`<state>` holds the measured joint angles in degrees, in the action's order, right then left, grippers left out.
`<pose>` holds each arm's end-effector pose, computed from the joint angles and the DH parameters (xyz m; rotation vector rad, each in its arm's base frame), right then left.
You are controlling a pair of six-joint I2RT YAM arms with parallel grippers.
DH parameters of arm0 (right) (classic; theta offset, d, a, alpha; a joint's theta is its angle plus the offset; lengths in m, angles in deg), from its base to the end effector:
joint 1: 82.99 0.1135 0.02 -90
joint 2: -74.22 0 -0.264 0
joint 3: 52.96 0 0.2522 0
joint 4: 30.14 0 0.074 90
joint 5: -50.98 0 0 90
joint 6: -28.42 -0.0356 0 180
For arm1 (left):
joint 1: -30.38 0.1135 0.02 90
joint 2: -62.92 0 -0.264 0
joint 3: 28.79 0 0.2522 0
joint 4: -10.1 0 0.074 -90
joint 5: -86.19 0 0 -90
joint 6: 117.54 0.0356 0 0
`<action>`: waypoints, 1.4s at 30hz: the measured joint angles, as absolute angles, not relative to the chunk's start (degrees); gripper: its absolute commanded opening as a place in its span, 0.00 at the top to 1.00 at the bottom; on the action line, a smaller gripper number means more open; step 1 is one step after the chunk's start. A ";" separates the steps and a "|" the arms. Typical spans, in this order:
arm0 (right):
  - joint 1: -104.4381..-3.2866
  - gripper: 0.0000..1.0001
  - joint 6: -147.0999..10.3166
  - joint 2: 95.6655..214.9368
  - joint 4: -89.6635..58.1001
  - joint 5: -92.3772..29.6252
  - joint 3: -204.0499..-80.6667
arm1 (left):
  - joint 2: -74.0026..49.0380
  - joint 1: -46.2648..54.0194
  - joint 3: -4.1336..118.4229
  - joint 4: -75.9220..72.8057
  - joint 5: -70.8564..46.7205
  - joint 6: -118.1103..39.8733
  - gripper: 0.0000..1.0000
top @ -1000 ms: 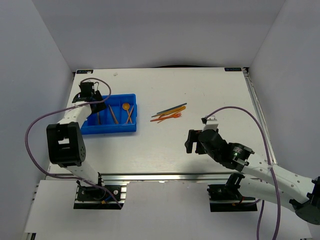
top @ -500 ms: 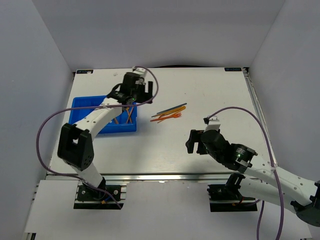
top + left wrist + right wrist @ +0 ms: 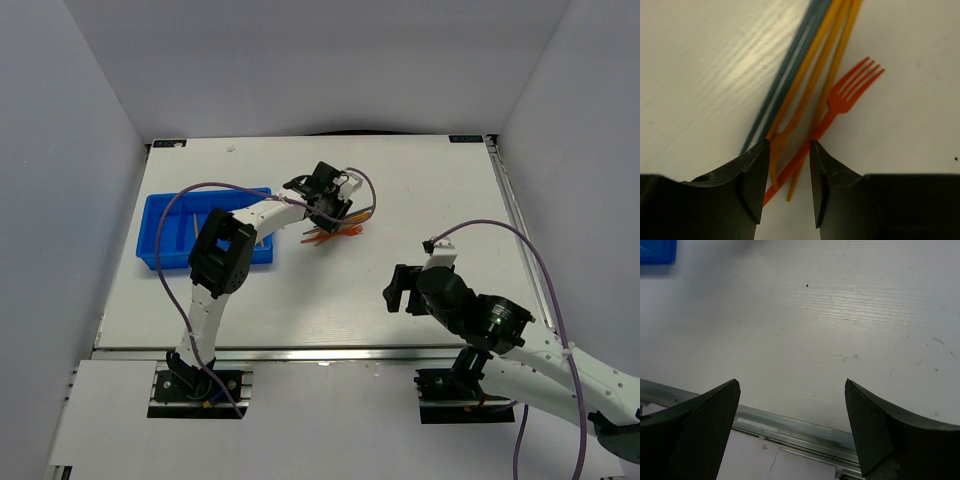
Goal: Sort the eating utensils into containers
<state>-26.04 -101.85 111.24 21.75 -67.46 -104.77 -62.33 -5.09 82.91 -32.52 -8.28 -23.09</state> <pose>0.0890 0.1056 0.2733 -0.0436 2.1620 0.4413 0.3881 -0.2799 0.1791 0.9081 2.4109 -0.3064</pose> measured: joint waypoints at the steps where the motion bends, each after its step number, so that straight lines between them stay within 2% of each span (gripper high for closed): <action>1: -26.04 0.11 -101.89 111.04 22.10 -67.55 -104.77 | -62.72 -5.46 82.95 -33.00 -9.09 -22.41 0.52; 14: -26.04 0.11 -101.76 112.02 23.09 -67.57 -104.77 | -62.90 -7.23 82.93 -31.82 -13.37 -19.97 0.55; 20: -26.04 0.11 -101.65 112.22 22.93 -67.57 -104.77 | -63.03 -7.75 82.95 -31.74 -13.81 -19.77 0.61; 38: -26.11 0.11 -101.63 112.22 22.87 -67.38 -104.77 | -65.74 -8.50 83.19 -31.13 -14.75 -18.54 0.64; 39: -26.11 0.11 -101.63 112.22 22.85 -67.38 -104.77 | -65.74 -8.54 83.32 -31.30 -14.75 -18.54 0.64; 42: -26.11 0.11 -101.59 112.22 22.78 -67.38 -104.77 | -65.67 -8.71 83.41 -31.74 -14.75 -18.46 0.52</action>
